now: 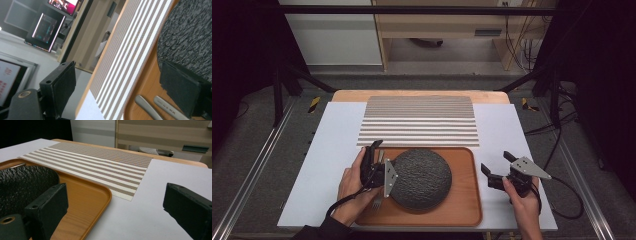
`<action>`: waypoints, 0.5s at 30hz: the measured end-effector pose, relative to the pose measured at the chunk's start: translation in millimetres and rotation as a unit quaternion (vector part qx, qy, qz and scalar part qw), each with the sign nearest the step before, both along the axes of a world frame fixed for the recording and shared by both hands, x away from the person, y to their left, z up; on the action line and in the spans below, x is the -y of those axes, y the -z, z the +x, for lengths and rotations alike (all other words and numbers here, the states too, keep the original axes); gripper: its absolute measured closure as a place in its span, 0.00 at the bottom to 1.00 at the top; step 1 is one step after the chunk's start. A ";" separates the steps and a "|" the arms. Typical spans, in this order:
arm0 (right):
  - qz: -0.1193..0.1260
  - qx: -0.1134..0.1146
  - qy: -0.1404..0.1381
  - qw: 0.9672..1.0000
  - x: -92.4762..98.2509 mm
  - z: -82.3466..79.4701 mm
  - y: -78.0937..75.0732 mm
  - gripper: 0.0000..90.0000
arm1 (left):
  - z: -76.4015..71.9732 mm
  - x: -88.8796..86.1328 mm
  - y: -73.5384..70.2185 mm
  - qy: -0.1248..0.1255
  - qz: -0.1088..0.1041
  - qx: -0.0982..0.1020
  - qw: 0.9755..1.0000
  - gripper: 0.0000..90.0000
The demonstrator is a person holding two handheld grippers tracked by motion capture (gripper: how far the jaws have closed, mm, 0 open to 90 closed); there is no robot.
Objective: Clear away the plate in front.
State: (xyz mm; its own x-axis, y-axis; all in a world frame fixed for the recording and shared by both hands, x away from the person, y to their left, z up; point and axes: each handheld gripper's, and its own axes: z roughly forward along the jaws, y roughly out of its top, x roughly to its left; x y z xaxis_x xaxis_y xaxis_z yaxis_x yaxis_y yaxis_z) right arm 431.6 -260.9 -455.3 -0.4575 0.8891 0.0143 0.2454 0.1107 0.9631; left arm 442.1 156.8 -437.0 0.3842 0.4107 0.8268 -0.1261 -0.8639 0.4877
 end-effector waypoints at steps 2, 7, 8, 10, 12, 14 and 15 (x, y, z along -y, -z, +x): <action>0.000 0.000 0.000 1.000 -0.1 0.0 -0.1 0.07 | 1.0 -3.5 -1.1 -0.002 -0.015 -0.003 1.000 0.12; -0.001 0.001 0.000 1.000 0.3 -0.3 -0.2 0.06 | 4.4 -12.9 -3.2 -0.021 -0.030 -0.012 0.999 0.07; 0.000 0.001 0.000 1.000 0.4 -0.5 -0.3 0.06 | 4.3 -14.6 -3.7 -0.025 -0.028 -0.010 0.999 0.05; 0.001 0.000 0.000 1.000 0.4 -0.9 -0.3 0.06 | 3.5 -18.3 -6.0 -0.026 -0.031 -0.008 0.999 0.05; 0.001 0.000 -0.001 1.000 0.2 -0.8 -0.2 0.06 | 2.9 -21.9 -8.9 -0.028 -0.038 -0.008 0.999 0.05; 0.001 0.000 -0.001 1.000 -0.2 -0.8 -0.4 0.05 | 2.7 -25.5 -11.9 -0.025 -0.052 -0.014 0.998 0.04; 0.001 0.000 -0.001 1.000 -0.2 -0.8 -0.5 0.05 | 2.5 -27.2 -13.2 -0.025 -0.059 -0.016 0.998 0.04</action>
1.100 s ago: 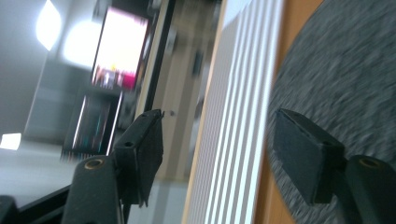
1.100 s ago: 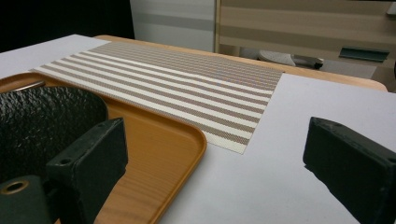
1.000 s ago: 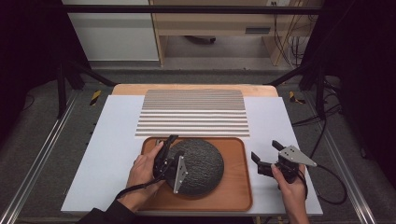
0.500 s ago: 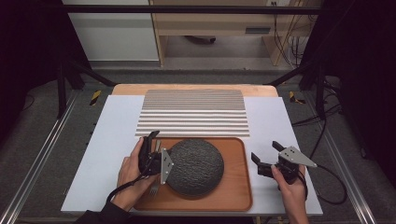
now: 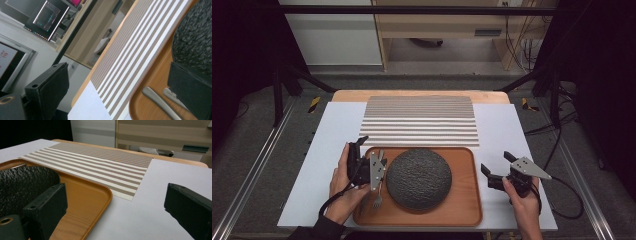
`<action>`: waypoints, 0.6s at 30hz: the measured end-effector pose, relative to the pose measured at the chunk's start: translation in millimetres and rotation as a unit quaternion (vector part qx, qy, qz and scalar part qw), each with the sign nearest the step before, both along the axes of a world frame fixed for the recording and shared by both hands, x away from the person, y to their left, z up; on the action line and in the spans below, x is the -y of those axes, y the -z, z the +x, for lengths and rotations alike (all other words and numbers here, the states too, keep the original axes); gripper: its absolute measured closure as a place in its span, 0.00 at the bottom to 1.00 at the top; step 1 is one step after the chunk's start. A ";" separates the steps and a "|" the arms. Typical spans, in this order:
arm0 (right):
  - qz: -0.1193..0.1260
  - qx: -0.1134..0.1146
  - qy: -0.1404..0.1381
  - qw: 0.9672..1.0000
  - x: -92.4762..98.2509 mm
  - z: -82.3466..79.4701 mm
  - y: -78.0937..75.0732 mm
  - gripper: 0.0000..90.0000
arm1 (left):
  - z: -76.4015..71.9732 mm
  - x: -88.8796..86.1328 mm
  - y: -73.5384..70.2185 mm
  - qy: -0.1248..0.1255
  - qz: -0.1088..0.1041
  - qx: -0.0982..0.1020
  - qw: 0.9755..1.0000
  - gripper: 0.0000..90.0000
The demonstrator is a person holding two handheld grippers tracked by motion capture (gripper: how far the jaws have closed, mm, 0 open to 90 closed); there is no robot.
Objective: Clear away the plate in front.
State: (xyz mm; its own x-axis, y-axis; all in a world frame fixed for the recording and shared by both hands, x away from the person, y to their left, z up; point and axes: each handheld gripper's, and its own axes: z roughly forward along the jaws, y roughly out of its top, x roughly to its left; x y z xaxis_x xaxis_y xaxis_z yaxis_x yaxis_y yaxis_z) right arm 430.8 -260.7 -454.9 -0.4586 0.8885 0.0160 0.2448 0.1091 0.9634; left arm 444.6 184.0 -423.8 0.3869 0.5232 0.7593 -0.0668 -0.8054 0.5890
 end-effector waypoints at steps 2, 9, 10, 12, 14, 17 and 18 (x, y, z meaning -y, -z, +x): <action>0.001 -0.001 -0.001 1.000 -0.3 -0.4 -0.2 0.05 | 0.0 -3.2 -2.3 0.003 -0.015 -0.004 1.000 0.03; 0.002 -0.002 0.000 1.000 -1.0 -0.4 -0.3 0.05 | -0.8 -12.0 -9.7 0.007 -0.061 -0.018 0.998 0.03; 0.002 -0.001 0.000 1.000 -0.9 -0.4 -0.4 0.05 | -0.7 -13.9 -10.9 0.007 -0.070 -0.020 0.997 0.03; 0.002 -0.002 0.000 1.000 -0.4 -0.4 -0.4 0.05 | -0.4 -17.6 -12.7 0.009 -0.089 -0.026 0.996 0.04; 0.002 -0.001 0.000 1.000 -0.3 -0.5 -0.6 0.04 | 0.1 -21.7 -14.4 0.011 -0.110 -0.032 0.993 0.04; 0.003 -0.001 0.000 1.000 -0.2 -0.6 -0.8 0.04 | 1.2 -28.7 -17.7 0.013 -0.149 -0.043 0.988 0.04; 0.003 -0.001 0.000 1.000 -0.1 -0.6 -0.9 0.04 | 1.5 -30.8 -18.6 0.012 -0.157 -0.044 0.987 0.04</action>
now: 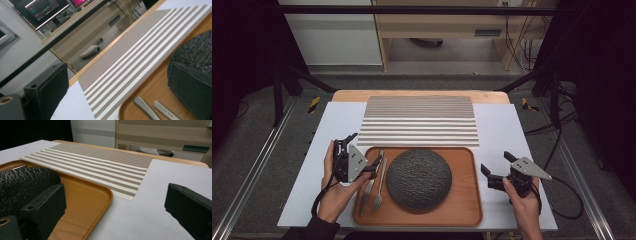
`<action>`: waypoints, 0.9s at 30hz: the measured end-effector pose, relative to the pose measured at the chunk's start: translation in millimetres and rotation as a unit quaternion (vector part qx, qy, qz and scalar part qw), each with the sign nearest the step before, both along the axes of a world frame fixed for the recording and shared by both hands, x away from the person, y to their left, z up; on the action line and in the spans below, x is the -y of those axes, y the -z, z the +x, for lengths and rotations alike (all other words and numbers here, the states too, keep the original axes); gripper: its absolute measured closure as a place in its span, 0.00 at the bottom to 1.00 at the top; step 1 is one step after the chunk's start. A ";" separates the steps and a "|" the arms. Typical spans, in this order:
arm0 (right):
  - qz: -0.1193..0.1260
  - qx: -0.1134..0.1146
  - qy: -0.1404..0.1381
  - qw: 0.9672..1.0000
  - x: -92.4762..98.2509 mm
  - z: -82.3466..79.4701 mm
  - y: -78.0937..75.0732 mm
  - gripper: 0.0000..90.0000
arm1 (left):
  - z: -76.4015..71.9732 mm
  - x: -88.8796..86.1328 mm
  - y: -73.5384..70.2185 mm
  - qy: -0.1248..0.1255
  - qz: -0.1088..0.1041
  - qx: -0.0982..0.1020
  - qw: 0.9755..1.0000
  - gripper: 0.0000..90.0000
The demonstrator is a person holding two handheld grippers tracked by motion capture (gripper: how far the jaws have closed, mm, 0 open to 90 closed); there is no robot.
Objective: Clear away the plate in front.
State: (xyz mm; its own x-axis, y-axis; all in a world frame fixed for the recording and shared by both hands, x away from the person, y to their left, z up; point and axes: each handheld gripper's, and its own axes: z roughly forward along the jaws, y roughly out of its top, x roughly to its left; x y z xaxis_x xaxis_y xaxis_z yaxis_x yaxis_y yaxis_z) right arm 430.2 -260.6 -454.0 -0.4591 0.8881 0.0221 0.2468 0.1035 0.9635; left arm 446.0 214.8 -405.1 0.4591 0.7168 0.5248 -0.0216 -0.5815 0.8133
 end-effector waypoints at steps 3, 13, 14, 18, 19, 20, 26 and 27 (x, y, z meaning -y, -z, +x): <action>0.001 0.000 0.000 1.000 0.4 -0.2 -0.3 0.04 | 0.0 -7.1 -3.2 0.000 -0.022 -0.003 1.000 0.04; 0.004 0.002 0.000 1.000 0.4 -0.7 -0.9 0.04 | -2.1 -34.0 -17.9 -0.006 -0.096 -0.012 0.995 0.03; 0.004 0.002 0.000 1.000 0.5 -0.8 -0.9 0.04 | -2.2 -36.7 -19.3 -0.006 -0.105 -0.013 0.994 0.03; 0.003 0.003 0.000 1.000 0.8 -0.7 -1.0 0.04 | -3.3 -47.1 -24.5 -0.011 -0.125 -0.010 0.992 0.03; 0.003 0.003 0.000 1.000 0.9 -0.8 -1.1 0.04 | -3.4 -49.7 -25.5 -0.012 -0.130 -0.010 0.991 0.03; 0.004 0.003 0.000 1.000 1.0 -0.9 -1.2 0.04 | -3.5 -52.2 -26.4 -0.014 -0.134 -0.009 0.991 0.03; 0.004 0.003 0.000 1.000 1.2 -0.9 -1.2 0.04 | -3.7 -66.9 -30.3 -0.027 -0.156 -0.008 0.987 0.03; 0.004 0.004 0.000 1.000 1.3 -0.9 -1.2 0.04 | -3.8 -69.5 -31.0 -0.029 -0.160 -0.008 0.987 0.03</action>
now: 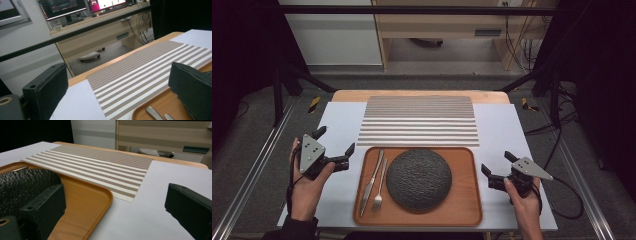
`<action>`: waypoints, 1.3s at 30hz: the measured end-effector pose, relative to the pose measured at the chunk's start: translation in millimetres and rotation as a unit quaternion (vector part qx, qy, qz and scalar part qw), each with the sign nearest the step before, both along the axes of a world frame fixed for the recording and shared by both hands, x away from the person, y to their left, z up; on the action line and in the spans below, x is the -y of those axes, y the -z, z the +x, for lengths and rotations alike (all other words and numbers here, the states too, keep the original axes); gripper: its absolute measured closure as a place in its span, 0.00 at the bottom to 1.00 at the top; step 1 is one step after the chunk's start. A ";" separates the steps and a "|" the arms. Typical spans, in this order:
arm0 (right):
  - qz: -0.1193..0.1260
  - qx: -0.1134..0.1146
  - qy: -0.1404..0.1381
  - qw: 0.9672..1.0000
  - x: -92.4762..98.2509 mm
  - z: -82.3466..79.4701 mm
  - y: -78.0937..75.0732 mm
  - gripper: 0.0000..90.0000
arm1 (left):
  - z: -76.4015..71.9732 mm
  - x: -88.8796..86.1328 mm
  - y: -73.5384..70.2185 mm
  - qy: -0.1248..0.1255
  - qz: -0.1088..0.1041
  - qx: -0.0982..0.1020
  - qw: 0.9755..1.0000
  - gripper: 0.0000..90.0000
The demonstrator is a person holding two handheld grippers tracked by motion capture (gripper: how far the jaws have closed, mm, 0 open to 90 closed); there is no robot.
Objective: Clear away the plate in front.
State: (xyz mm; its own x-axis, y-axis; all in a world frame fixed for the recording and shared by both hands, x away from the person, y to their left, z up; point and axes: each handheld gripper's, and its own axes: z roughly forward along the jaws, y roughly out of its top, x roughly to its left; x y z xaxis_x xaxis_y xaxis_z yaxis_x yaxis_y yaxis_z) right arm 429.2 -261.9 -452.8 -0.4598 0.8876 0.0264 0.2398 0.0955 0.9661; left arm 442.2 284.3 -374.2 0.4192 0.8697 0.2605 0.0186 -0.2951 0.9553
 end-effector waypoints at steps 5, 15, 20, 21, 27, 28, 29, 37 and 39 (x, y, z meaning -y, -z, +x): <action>0.001 0.001 0.000 1.000 0.0 -0.1 -0.2 0.04 | -1.1 -12.9 -3.4 -0.006 -0.026 -0.003 1.000 0.02; 0.003 0.003 -0.001 1.000 1.0 -0.2 -0.5 0.04 | -5.8 -36.7 -10.9 -0.017 -0.068 -0.003 0.998 0.02; 0.005 0.003 0.000 1.000 1.3 -0.4 -0.7 0.04 | -6.9 -47.6 -9.9 -0.022 -0.081 -0.004 0.996 0.02; 0.005 0.003 0.000 1.000 1.4 -0.5 -0.7 0.04 | -7.0 -49.7 -9.2 -0.022 -0.085 -0.006 0.996 0.02; 0.006 0.002 0.001 1.000 2.4 -0.9 -0.9 0.04 | -8.2 -63.6 -7.3 -0.018 -0.122 -0.009 0.992 0.02; 0.006 0.002 0.001 1.000 2.6 -0.8 -0.8 0.04 | -8.6 -65.6 -7.5 -0.020 -0.124 -0.008 0.992 0.02; 0.005 0.003 0.001 1.000 2.8 -0.6 -0.7 0.04 | -9.0 -67.4 -7.6 -0.021 -0.125 -0.008 0.992 0.02; 0.002 0.001 0.000 1.000 2.2 -0.4 -0.5 0.04 | -10.2 -77.4 0.9 -0.020 -0.132 -0.011 0.991 0.02; 0.003 0.000 0.002 1.000 2.5 -0.6 -0.6 0.04 | -10.1 -80.2 4.8 -0.018 -0.140 -0.015 0.990 0.02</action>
State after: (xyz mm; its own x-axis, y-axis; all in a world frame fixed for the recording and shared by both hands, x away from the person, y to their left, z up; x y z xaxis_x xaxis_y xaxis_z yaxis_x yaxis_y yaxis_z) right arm 428.6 -264.4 -452.1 -0.4569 0.8890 0.0319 0.2399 0.0885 0.9668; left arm 432.1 364.5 -379.0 0.3901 0.9208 -0.0048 0.0532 -0.0173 0.9984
